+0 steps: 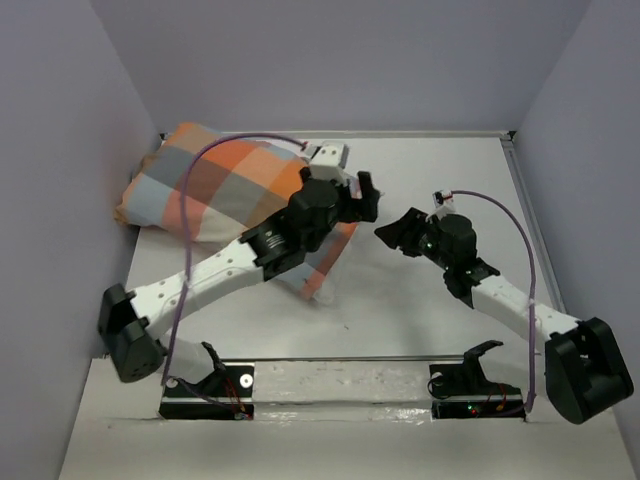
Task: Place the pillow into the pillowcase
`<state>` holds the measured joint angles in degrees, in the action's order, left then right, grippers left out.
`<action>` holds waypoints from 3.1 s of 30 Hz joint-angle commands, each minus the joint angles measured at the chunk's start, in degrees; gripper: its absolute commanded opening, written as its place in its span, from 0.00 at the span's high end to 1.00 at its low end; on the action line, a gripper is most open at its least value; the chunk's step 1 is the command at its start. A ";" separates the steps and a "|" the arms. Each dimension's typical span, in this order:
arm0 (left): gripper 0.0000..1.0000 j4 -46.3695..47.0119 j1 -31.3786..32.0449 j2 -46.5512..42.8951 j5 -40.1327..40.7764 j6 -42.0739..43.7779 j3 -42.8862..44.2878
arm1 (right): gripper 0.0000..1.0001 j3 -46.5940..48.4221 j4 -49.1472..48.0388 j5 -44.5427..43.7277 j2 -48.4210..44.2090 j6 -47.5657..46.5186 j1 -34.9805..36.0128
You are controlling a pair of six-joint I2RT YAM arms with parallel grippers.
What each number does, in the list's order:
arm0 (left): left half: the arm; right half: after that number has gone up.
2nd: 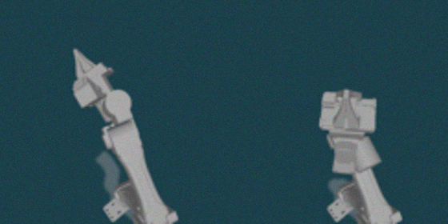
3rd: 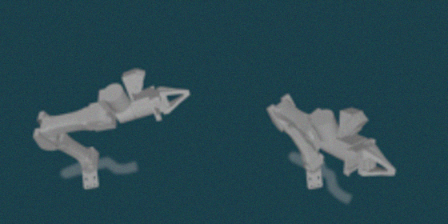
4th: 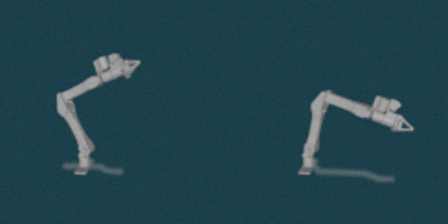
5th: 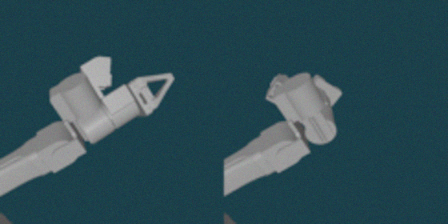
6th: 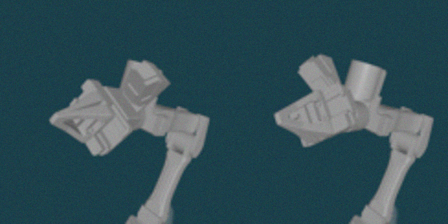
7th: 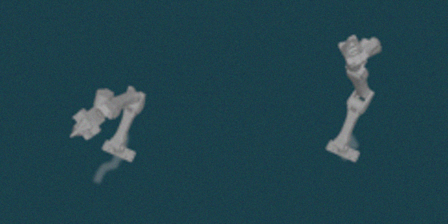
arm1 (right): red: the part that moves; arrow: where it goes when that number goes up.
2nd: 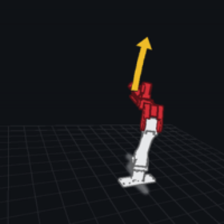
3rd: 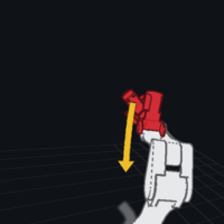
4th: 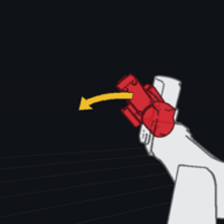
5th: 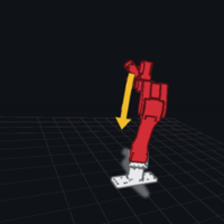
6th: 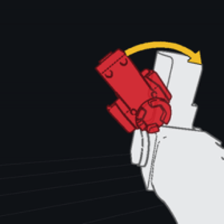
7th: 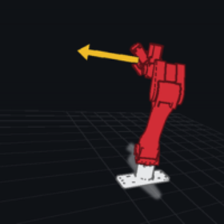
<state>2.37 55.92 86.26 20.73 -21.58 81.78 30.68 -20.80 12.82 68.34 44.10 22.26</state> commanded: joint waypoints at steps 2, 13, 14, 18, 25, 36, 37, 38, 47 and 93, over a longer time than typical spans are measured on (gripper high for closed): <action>0.01 0.02 -5.36 -28.35 17.91 -10.01 -27.22 | 0.35 -3.34 8.04 1.16 -7.07 -4.19 9.07; 0.01 -13.19 -26.53 -55.16 18.58 -21.67 -47.32 | 0.30 -1.76 5.95 -5.61 -0.06 -1.73 31.96; 0.01 -12.40 -28.74 -53.93 16.73 -21.14 -47.67 | 0.30 -1.24 5.51 -5.35 0.65 -1.65 32.58; 0.01 0.93 -41.22 -47.69 3.12 -19.20 -51.36 | 0.29 1.92 3.31 -5.00 5.83 -2.26 33.81; 0.01 18.09 -55.66 -35.21 -13.60 -22.89 -55.94 | 0.35 4.92 -0.12 -5.43 10.59 -3.75 33.81; 1.00 31.73 -59.26 -26.75 -15.63 -22.19 -54.71 | 1.00 7.56 -0.30 -11.06 11.30 -5.86 33.81; 1.00 30.86 -59.26 -27.80 -15.72 -22.01 -54.45 | 1.00 7.21 0.23 -10.89 10.77 -5.95 34.33; 1.00 28.76 -59.35 -31.12 -15.98 -22.01 -54.01 | 1.00 7.20 2.14 -10.54 9.55 -6.04 35.12; 1.00 8.10 -59.26 -57.93 -10.98 -15.07 -43.82 | 1.00 20.35 26.58 -12.38 0.14 -12.10 54.98; 0.13 -13.53 8.24 -6.81 10.03 18.76 -10.50 | 0.51 1.16 17.37 9.32 -13.22 -8.41 -7.14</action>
<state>-10.57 62.04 77.56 27.81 -6.63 70.39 36.95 -2.76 19.97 58.78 37.28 14.74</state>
